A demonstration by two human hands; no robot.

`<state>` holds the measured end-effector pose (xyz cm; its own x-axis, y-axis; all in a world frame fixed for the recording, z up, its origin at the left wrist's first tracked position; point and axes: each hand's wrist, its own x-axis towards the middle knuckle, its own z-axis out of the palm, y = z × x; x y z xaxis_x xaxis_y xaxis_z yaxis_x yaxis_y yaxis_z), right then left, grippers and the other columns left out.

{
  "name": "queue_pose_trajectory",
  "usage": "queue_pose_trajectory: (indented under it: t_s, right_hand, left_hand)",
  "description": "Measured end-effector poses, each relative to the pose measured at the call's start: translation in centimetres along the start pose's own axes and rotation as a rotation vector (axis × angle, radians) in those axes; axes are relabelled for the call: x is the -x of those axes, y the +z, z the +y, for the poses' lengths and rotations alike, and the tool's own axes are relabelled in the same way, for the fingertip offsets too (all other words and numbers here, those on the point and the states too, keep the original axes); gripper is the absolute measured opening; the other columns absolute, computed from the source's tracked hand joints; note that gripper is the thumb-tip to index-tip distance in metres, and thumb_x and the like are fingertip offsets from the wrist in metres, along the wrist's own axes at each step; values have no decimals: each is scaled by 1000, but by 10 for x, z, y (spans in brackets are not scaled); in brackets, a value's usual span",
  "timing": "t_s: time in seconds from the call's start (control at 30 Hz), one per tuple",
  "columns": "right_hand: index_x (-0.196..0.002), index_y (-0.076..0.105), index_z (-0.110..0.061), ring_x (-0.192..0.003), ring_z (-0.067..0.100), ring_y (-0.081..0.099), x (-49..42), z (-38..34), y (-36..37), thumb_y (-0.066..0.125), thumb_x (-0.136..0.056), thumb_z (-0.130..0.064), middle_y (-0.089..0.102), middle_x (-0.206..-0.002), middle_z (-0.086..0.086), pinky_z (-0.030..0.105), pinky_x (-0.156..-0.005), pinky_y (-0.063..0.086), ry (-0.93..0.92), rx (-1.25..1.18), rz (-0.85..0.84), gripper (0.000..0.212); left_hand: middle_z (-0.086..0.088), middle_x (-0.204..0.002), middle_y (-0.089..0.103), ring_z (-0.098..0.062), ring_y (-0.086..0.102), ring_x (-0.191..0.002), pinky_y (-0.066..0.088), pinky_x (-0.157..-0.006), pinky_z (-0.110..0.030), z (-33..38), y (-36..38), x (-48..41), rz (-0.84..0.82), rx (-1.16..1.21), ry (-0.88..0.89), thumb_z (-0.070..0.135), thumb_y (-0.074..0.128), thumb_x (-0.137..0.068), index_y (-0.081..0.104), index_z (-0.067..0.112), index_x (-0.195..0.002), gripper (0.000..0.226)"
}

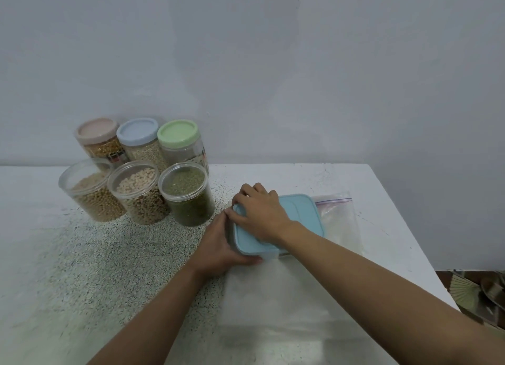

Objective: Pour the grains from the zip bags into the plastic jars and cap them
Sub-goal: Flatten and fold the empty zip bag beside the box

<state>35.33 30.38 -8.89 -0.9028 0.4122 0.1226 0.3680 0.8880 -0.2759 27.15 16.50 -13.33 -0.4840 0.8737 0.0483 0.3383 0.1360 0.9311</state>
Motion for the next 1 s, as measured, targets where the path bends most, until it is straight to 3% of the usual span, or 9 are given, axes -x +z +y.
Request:
queue_pose_trajectory:
  t_s: [0.13, 0.23, 0.37, 0.47, 0.67, 0.77, 0.9, 0.97, 1.0]
  right_hand:
    - [-110, 59, -22, -111, 19, 44, -1, 0, 2, 41, -100, -58, 54, -115, -5, 46, -92, 37, -2, -3, 13, 41]
    - [-104, 56, -27, -111, 17, 45, -3, -2, -5, 53, -95, -55, 56, -111, -8, 45, -96, 33, 32, -143, -18, 29]
    - [-91, 52, -28, -104, 16, 48, -6, -8, -18, 73, -81, -41, 59, -98, -9, 45, -102, 29, 93, -417, 24, 26]
    - [-89, 51, -28, -88, 15, 54, -1, -8, -25, 73, -74, -42, 61, -88, -8, 46, -103, 32, 74, -474, 29, 31]
    - [-79, 52, -21, -68, 14, 45, 6, -11, -73, 71, -61, -29, 54, -76, -6, 33, -69, 41, 97, -869, 177, 28]
    - [-90, 48, -12, -71, 12, 43, 22, -1, -101, 74, -70, -19, 50, -86, -1, 27, -65, 40, 52, -873, 148, 34]
    - [-97, 54, -24, -97, 16, 53, 44, 8, -102, 72, -82, -13, 58, -103, -2, 25, -78, 43, 91, -824, 155, 26]
    - [-88, 62, -21, -96, 15, 57, 51, 21, -97, 62, -88, -7, 63, -95, -3, 28, -86, 42, 182, -871, 217, 14]
    - [-81, 64, -19, -89, 15, 57, 56, 30, -94, 57, -90, -5, 63, -89, -2, 30, -86, 42, 245, -908, 231, 18]
  left_hand:
    - [5, -133, 66, -15, 62, -125, 53, -103, -43, -3, 0, 1, 32, 6, -3, 23, 106, -47, 52, 17, -139, 107]
    - [4, -128, 69, -12, 64, -121, 55, -98, -33, -1, 1, 1, 35, 21, 6, 8, 103, -49, 55, 12, -135, 99]
    - [7, -122, 70, -10, 66, -115, 54, -91, -25, 1, 0, 1, 44, 9, 10, 10, 103, -48, 60, 14, -125, 87]
    - [9, -120, 70, -8, 66, -114, 55, -89, -24, 5, -1, 2, 40, 1, 9, 11, 103, -49, 60, 17, -124, 87]
    - [10, -125, 70, -5, 65, -116, 53, -90, -17, 10, -2, 4, 31, 34, -17, 10, 103, -48, 54, 17, -135, 99]
    - [18, -126, 69, 1, 63, -117, 51, -90, -14, 15, -1, 7, 7, 37, -10, 12, 102, -50, 54, 23, -134, 98]
    - [25, -125, 67, 5, 62, -115, 50, -86, -10, 18, 0, 10, -20, 25, 8, 11, 101, -54, 52, 25, -138, 98]
    - [20, -128, 67, 1, 62, -119, 52, -90, -15, 19, 0, 10, -27, 34, 7, 14, 102, -53, 51, 25, -140, 101]
    - [19, -129, 67, 0, 62, -120, 52, -92, -18, 20, 0, 10, -33, 31, 5, 16, 102, -53, 50, 26, -141, 103]
